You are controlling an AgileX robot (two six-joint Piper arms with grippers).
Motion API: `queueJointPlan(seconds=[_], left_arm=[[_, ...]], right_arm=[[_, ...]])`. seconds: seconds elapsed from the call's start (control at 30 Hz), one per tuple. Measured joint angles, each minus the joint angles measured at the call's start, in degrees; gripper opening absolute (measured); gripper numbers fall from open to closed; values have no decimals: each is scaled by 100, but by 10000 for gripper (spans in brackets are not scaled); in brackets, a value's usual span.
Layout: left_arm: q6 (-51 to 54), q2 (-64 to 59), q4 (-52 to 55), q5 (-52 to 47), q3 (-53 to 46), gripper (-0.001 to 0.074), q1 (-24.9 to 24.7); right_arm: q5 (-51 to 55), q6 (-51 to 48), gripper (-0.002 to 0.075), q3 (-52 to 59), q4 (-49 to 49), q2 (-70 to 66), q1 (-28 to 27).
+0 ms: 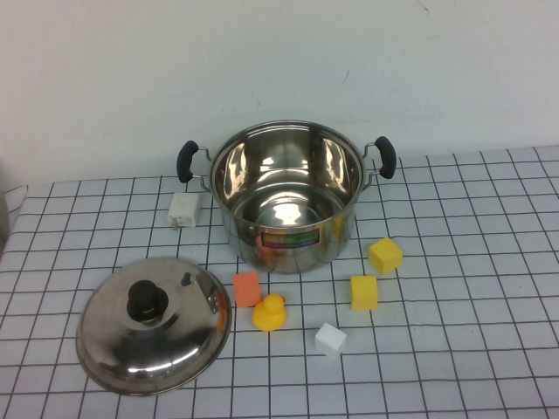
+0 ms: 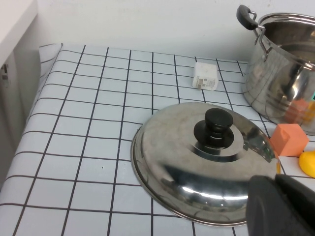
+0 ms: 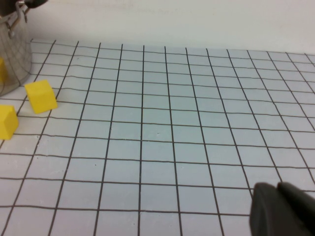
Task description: Cover the pot
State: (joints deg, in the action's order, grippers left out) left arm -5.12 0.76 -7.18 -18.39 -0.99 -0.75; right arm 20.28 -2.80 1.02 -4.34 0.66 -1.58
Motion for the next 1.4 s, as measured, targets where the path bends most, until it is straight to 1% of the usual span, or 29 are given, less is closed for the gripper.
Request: queueJointPlan(seconds=[0.37, 0.5, 0.6, 0.77, 0.9, 1.03, 1.13, 1.2, 1.33, 1.4], left_arm=[[-42, 0, -20, 0, 0, -1, 0], [-79, 0, -43, 354, -11, -1, 0], [-79, 0, -43, 1027, -19, -1, 0], [-79, 0, -43, 2534, -19, -2, 0], [-79, 0, -43, 3521, -19, -1, 0], [-79, 0, -43, 4183, -19, -1, 0], [-292, 0, -93, 4542, -19, -1, 0], [-570, 0, -272, 4552, -19, -1, 0], [-672, 4, -438, 3560, 341, -1, 0], [-542, -114, -368, 3358, 654, -1, 0]], right_arm=[[0, 0, 9, 0, 0, 0, 0], [0, 0, 9, 0, 0, 0, 0], [0, 0, 9, 0, 0, 0, 0], [0, 0, 9, 0, 0, 0, 0], [0, 0, 9, 0, 0, 0, 0], [0, 0, 9, 0, 0, 0, 0], [0, 0, 9, 0, 0, 0, 0], [0, 0, 9, 0, 0, 0, 0], [0, 0, 9, 0, 0, 0, 0], [0, 0, 9, 0, 0, 0, 0]])
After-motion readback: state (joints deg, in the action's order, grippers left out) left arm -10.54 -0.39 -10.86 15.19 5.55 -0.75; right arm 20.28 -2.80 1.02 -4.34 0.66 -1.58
